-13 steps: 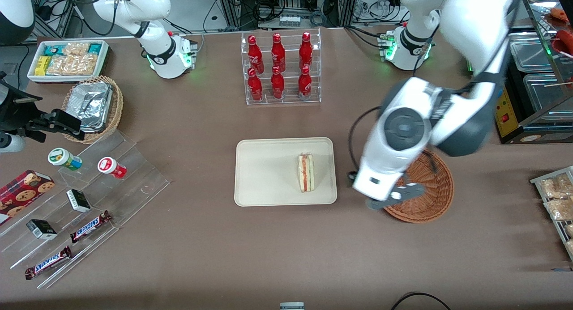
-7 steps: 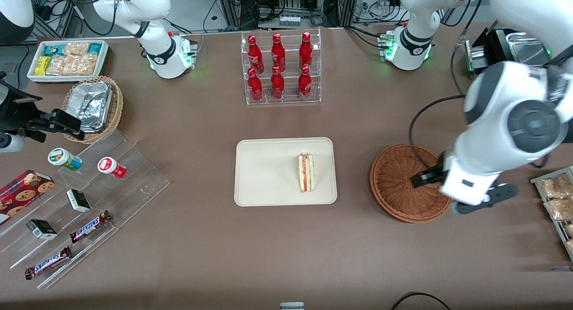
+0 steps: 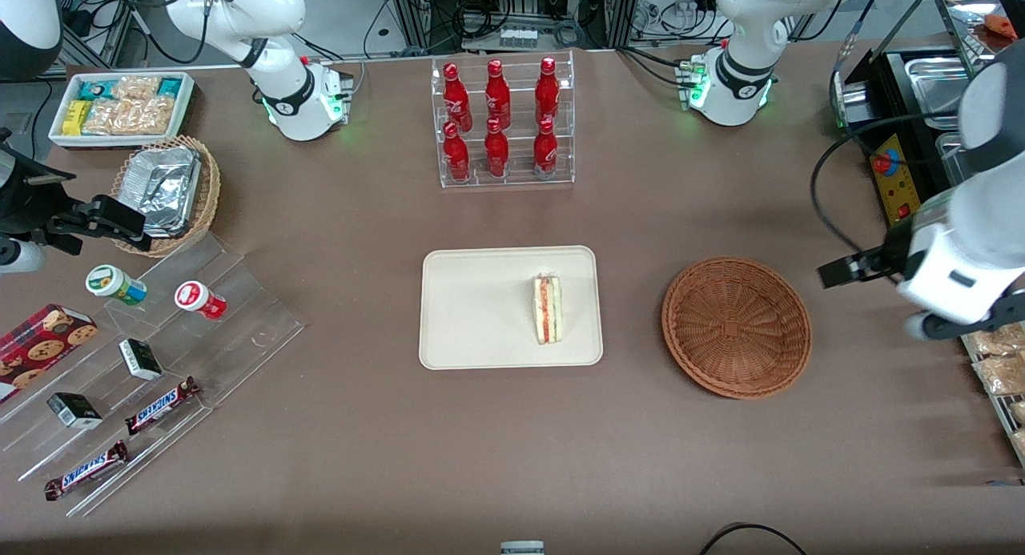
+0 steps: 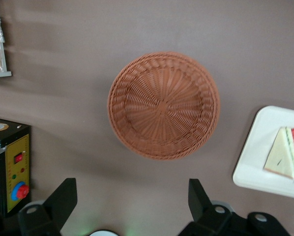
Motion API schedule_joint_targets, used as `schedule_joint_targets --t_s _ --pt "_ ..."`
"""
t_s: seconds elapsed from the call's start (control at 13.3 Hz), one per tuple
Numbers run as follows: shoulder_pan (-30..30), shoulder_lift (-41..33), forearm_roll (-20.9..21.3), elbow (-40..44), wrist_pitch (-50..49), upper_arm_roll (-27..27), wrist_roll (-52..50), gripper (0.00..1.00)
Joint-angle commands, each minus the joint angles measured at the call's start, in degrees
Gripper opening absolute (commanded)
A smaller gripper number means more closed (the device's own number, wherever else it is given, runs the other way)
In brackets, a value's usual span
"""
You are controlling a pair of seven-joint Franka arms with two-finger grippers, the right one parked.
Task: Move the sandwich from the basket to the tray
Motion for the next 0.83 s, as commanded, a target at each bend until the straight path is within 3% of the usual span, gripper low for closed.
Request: schedule_joint_targets --t_s 0.0,0.45,0.53,0.75 --pt "-3.50 -6.17 -2.31 -7.78 1.06 5.34 2.92 1.00" --pt "-5.17 -13.90 -3.88 -16.66 1.68 6.31 3.01 1.00" --pt "-5.17 -14.87 -5.89 -17.97 1.68 7.27 4.14 1.00" --pt "-5.87 -15.32 -6.26 -18.25 0.71 9.55 12.39 1.00"
